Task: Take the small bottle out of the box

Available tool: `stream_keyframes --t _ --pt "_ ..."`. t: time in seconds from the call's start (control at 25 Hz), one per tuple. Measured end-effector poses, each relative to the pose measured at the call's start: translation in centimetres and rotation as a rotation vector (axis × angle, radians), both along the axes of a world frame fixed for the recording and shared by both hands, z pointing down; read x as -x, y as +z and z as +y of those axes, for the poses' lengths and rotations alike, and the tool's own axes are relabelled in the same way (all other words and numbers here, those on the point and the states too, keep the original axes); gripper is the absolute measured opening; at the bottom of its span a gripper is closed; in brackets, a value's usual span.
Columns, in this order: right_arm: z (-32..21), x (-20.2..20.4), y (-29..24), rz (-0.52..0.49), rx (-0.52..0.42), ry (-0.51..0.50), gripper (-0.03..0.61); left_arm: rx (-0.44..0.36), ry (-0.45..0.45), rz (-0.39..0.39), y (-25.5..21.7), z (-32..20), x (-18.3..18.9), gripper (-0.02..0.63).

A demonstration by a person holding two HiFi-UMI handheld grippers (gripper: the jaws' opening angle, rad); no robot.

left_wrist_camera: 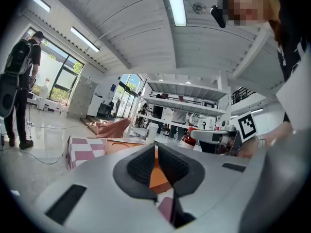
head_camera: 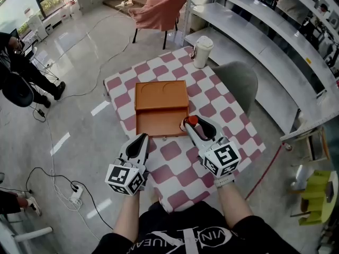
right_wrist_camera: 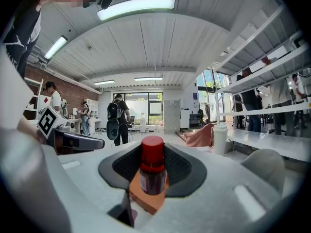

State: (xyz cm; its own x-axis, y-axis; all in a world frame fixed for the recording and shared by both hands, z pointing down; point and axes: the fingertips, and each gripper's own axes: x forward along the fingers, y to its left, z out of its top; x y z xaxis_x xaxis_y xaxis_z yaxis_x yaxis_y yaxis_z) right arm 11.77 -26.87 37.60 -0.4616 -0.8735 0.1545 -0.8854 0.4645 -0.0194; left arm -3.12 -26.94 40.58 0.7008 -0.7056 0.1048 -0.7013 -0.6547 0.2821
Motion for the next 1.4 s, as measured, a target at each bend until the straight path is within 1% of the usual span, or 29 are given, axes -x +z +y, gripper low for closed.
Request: stream_keyframes --t 0.24,0.56,1.12,1.4 --pt "0.3 -0.1 -0.7 0.002 -0.013 0.006 0.140 -0.017 0.009 0.002 -0.6 0.2 -0.1 0.025" --pt "0.8 0.1 -1.7 0.002 -0.032 0.014 0.140 -0.048 -0.015 0.008 -2.2 0.1 1.2 0.025" --pt "2.9 -0.1 -2.7 0.006 -0.055 0.031 0.140 -0.084 -0.002 0.039 -3.8 1.7 0.6 0.025" --pt "3.6 -0.3 -2.8 -0.001 -0.059 0.044 0.140 -0.089 -0.002 0.038 -4.0 2.2 0.6 0.025"
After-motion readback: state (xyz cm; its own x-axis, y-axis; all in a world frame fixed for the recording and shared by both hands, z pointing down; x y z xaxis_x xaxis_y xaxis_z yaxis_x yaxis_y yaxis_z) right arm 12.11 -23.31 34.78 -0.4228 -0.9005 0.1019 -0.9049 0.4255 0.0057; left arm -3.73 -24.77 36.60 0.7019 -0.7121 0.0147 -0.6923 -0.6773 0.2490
